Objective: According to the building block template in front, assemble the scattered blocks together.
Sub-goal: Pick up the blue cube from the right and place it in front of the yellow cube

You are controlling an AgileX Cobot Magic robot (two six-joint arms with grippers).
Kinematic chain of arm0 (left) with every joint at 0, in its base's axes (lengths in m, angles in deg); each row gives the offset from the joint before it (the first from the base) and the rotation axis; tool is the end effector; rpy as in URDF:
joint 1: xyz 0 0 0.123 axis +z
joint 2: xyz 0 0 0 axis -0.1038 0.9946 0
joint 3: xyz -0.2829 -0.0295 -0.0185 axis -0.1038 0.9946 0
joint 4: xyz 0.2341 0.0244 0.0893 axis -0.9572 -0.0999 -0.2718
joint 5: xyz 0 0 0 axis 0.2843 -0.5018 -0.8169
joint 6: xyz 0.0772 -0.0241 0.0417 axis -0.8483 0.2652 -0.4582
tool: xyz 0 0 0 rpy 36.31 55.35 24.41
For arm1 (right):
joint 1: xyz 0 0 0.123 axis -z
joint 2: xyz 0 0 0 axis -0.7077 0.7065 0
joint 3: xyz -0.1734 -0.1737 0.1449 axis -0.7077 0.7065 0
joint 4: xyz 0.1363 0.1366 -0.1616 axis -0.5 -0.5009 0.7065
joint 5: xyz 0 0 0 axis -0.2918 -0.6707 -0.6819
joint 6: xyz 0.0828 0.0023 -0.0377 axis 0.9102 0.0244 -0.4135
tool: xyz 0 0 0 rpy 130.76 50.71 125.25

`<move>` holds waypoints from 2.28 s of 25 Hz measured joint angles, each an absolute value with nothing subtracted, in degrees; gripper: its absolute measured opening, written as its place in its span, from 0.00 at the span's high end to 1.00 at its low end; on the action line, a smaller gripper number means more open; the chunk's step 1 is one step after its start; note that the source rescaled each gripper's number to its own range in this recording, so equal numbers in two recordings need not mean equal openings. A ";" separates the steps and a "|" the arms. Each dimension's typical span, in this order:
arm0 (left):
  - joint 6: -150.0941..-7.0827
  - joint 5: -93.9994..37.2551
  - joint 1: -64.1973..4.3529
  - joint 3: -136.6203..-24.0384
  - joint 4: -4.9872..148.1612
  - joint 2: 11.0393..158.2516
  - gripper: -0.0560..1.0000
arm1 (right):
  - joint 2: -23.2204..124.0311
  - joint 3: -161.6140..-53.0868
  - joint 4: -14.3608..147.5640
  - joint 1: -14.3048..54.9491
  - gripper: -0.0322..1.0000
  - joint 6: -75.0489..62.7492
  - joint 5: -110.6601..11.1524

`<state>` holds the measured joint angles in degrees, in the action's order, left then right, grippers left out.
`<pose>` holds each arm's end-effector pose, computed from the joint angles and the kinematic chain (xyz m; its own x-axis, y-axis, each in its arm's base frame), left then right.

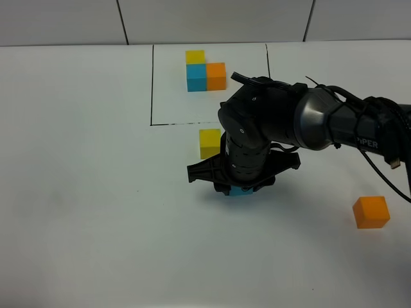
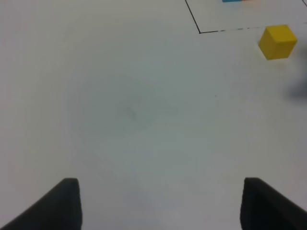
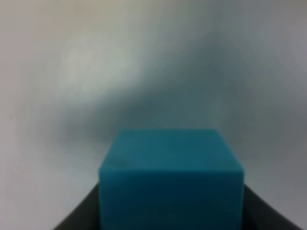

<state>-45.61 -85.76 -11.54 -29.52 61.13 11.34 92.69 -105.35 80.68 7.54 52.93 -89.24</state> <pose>-0.0064 -0.0036 0.2774 -0.4572 0.0380 -0.8885 0.1353 0.9904 -0.0273 0.3173 0.2343 0.1564 -0.9804 -0.0844 -0.1782 -0.0889 0.9959 0.0177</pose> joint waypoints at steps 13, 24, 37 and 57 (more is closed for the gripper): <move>-45.61 -85.76 -11.54 -29.52 61.13 11.34 0.49 | 96.31 -106.09 79.67 7.47 0.95 52.68 -88.94; -45.61 -85.76 -11.54 -29.52 61.13 11.34 0.49 | 103.21 -117.54 75.65 5.93 0.95 52.28 -91.96; -45.61 -85.76 -11.54 -29.52 61.13 11.34 0.49 | 107.56 -121.47 73.94 6.56 0.95 52.96 -91.19; -45.61 -85.76 -11.54 -29.52 61.13 11.34 0.49 | 107.92 -122.03 73.24 9.09 0.95 51.80 -90.04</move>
